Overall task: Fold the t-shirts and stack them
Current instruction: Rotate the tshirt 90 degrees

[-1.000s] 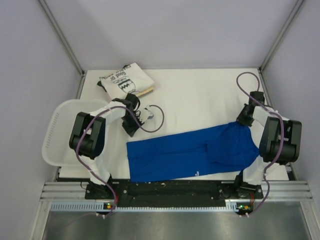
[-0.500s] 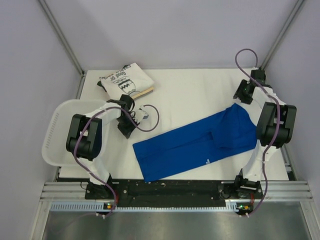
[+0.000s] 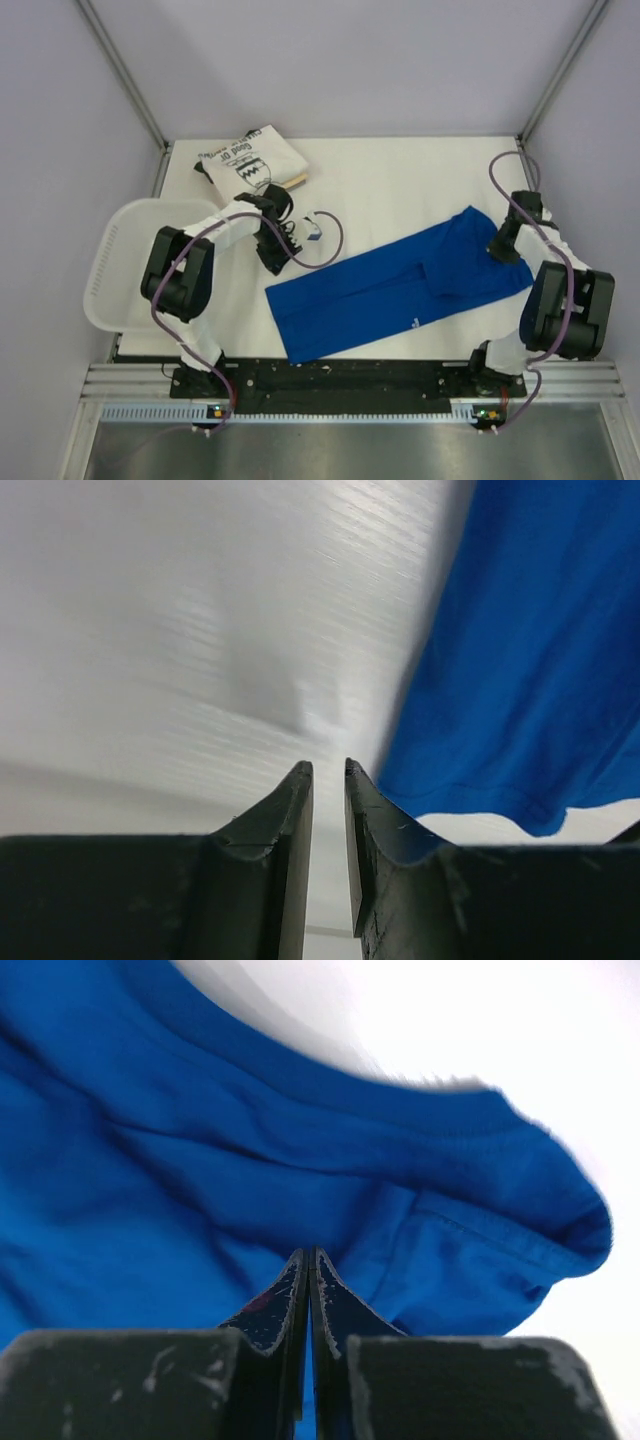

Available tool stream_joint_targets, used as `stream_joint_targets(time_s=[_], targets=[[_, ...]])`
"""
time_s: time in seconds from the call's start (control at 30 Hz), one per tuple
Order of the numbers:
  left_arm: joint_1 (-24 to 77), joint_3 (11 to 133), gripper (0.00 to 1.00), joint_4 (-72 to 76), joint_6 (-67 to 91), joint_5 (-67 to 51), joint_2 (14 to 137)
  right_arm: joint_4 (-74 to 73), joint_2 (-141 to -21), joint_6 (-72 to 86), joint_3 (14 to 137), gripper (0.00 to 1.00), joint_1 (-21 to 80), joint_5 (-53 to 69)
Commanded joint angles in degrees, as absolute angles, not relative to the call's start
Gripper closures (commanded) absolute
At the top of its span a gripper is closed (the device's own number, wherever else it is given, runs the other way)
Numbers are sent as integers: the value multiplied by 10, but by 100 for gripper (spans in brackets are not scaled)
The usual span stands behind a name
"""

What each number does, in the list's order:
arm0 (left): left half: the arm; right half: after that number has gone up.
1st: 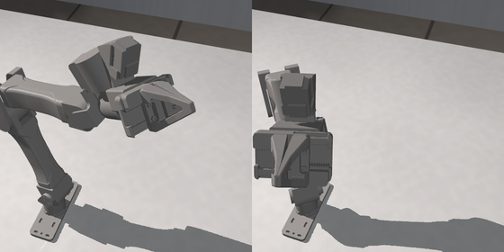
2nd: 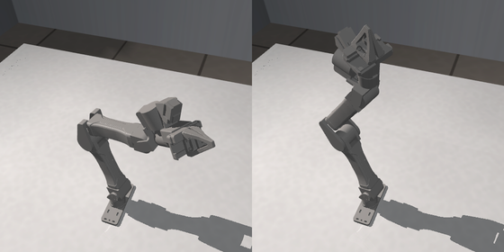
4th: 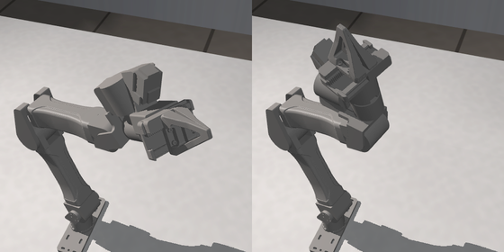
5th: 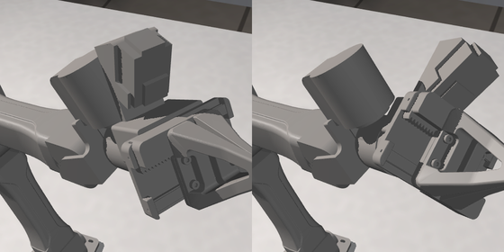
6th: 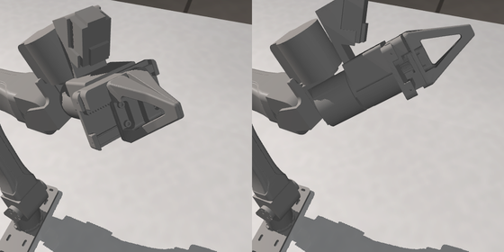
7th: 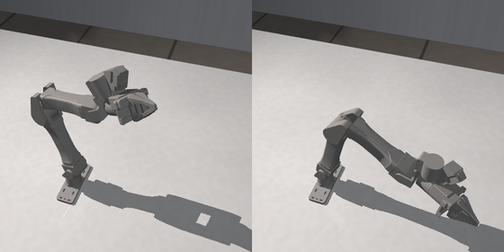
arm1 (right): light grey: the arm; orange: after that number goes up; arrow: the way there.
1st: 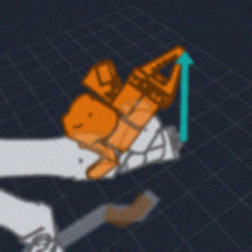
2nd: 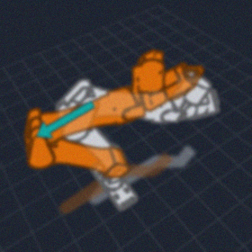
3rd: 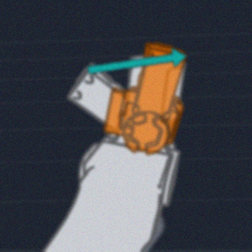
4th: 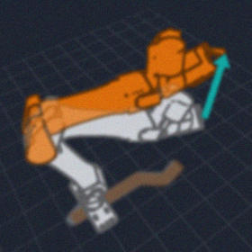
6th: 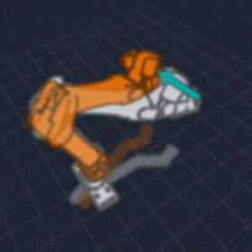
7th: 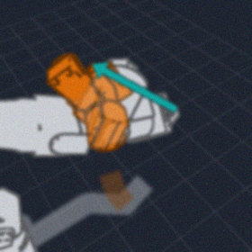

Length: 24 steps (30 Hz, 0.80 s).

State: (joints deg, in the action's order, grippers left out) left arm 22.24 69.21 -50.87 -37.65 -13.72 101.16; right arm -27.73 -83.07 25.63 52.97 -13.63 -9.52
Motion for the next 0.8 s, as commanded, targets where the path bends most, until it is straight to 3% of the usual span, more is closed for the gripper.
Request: stream_joint_targets(time_s=[0.0, 0.1, 0.17, 0.4, 0.53, 0.6, 0.67, 0.77], targets=[[220, 710, 76, -489, -388, -120, 1055, -255, -882, 273, 494, 100, -152, -104], [240, 666, 76, -479, -409, -116, 1056, -250, -976, 237, 551, 100, -144, -47], [261, 620, 76, -473, -433, -120, 1042, -278, -1061, 222, 655, 100, -120, -60], [347, 533, 76, -525, -497, -220, 951, -464, -1364, 179, 1152, 100, 12, 16], [423, 547, 75, -526, -504, -279, 938, -445, -1479, 173, 1389, 100, 82, 117], [425, 576, 74, -552, -511, -307, 938, -404, -1474, 184, 1404, 98, 89, 201], [421, 587, 72, -567, -513, -305, 920, -385, -1422, 185, 1370, 91, 75, 199], [418, 591, 62, -595, -533, -297, 888, -361, -1320, 158, 1293, 67, 28, 183]])
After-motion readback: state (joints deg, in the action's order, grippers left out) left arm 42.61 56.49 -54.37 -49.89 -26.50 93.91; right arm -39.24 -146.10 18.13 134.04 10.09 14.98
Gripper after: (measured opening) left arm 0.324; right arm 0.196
